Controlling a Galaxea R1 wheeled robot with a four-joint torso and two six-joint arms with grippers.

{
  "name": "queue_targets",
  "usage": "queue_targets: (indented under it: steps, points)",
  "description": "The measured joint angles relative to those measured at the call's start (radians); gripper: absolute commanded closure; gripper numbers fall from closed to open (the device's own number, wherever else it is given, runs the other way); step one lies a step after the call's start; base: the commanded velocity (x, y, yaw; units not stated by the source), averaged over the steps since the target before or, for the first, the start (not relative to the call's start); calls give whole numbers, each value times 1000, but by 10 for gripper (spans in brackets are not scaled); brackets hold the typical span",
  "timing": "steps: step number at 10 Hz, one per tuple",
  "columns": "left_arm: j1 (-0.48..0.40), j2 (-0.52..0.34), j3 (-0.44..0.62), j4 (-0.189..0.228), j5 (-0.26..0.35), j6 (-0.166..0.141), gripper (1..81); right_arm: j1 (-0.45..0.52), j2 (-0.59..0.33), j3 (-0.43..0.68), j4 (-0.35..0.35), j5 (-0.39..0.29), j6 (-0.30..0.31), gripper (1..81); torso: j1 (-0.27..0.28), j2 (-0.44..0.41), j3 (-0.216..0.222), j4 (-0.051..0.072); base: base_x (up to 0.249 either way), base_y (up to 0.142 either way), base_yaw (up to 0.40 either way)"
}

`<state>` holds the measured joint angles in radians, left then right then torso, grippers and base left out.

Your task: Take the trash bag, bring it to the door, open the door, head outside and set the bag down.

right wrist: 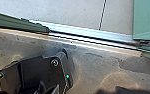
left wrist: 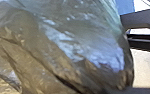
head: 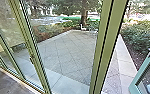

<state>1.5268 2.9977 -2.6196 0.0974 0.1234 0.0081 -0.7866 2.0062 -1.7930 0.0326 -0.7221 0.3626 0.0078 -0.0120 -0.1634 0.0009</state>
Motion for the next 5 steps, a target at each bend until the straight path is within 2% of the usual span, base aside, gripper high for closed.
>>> queue_targets:
  steps: [5]
  points:
    - [-10,-1,0,3,11,0,811,-269,61,67,16,246,-73,10,0,0,0,0,0,0,0]
